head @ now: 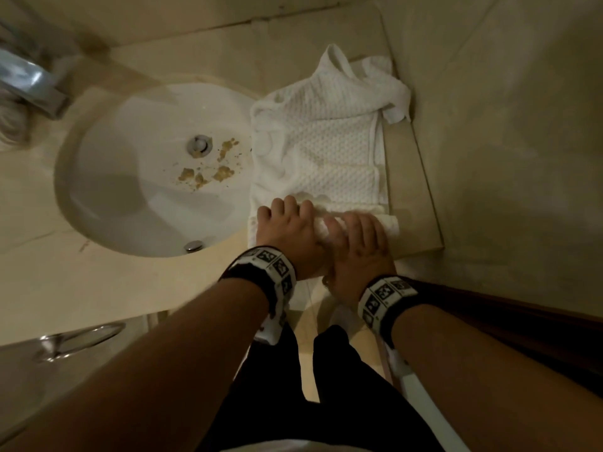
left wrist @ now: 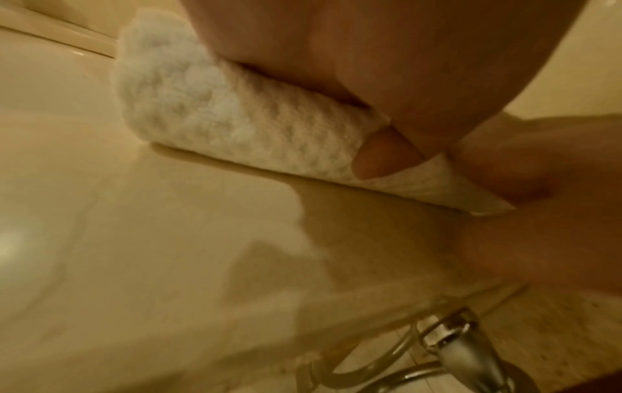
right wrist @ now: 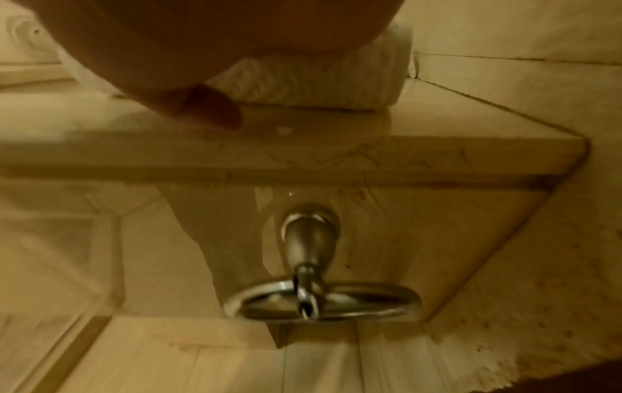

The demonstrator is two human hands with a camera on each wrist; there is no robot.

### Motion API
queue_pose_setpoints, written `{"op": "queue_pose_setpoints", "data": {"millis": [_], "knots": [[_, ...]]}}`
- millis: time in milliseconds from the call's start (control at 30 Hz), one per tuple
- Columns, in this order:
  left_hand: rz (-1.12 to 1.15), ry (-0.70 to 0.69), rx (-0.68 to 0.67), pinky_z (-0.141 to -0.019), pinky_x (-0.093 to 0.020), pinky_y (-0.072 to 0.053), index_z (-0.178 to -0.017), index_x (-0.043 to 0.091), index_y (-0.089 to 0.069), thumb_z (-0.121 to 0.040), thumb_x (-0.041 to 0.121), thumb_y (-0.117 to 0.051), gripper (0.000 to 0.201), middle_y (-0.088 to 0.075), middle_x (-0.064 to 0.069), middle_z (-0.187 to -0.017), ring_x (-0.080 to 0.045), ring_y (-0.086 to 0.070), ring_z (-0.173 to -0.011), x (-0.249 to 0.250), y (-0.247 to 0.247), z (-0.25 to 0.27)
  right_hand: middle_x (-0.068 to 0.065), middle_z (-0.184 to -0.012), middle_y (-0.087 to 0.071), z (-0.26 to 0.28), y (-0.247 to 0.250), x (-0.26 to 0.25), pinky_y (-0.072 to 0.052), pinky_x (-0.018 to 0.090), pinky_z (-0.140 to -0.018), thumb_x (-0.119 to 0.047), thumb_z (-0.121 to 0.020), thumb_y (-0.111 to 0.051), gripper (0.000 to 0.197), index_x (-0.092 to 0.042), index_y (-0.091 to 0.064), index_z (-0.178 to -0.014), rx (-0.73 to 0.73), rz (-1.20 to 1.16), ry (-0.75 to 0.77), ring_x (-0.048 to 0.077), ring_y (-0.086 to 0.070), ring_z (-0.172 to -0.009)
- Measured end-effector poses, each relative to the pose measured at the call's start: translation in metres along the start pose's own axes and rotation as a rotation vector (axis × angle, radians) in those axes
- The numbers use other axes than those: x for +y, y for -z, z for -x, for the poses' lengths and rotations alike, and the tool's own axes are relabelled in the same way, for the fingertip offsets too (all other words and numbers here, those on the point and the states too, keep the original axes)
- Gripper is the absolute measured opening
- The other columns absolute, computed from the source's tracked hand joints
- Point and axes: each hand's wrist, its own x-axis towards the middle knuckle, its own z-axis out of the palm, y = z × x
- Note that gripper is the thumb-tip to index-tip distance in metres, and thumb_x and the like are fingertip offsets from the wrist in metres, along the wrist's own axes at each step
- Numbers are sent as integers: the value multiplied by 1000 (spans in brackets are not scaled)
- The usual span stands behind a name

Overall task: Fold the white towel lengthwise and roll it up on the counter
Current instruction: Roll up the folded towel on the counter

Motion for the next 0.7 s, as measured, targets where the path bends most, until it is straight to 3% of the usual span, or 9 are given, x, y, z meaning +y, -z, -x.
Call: {"op": "queue_pose_setpoints", "data": {"millis": [100,300,400,467,700], "knots": [[6,-8,30,-90,-45,-34,-118,15,-46,-67,59,-14,74,-48,-9,-121,-29,-43,-104,-4,-4,-3,11,-133,-49,-18,10,0,-29,49,-109,-42,-64,-52,75,-18,-51,-135,-53,-40,-56,33,-41,-122],[87,-46,244,-91,-47,-34,-110,11,-51,-76,48,-30,54,-50,-10,-109,-29,-43,-96,6,-12,9,4,-121,-50,-47,25,6,-34,40,-96,-42,-63,-59,68,-27,-45,-128,-229,62,-58,27,-46,-107],[64,-90,211,-100,-52,-34,-124,6,-51,-75,43,-42,62,-50,-13,-119,-33,-45,-104,13,-27,28,4,-118,-52,-38,28,8,-36,40,-93,-41,-61,-66,67,-28,-45,-123,-282,95,-82,27,-48,-106],[47,-116,158,-99,-51,-34,-124,8,-50,-69,42,-48,64,-48,-11,-119,-33,-45,-103,19,-30,34,4,-115,-54,-24,29,11,-38,40,-92,-42,-60,-66,66,-28,-47,-121,-296,107,-92,26,-49,-103],[-99,-132,13,-95,-48,-30,-122,18,-37,-75,59,-53,65,-42,-6,-119,-29,-38,-104,27,-9,20,-1,-115,-55,-18,44,19,-39,39,-93,-48,-66,-49,57,-29,-51,-119,-355,-43,-145,24,-51,-107]]}}
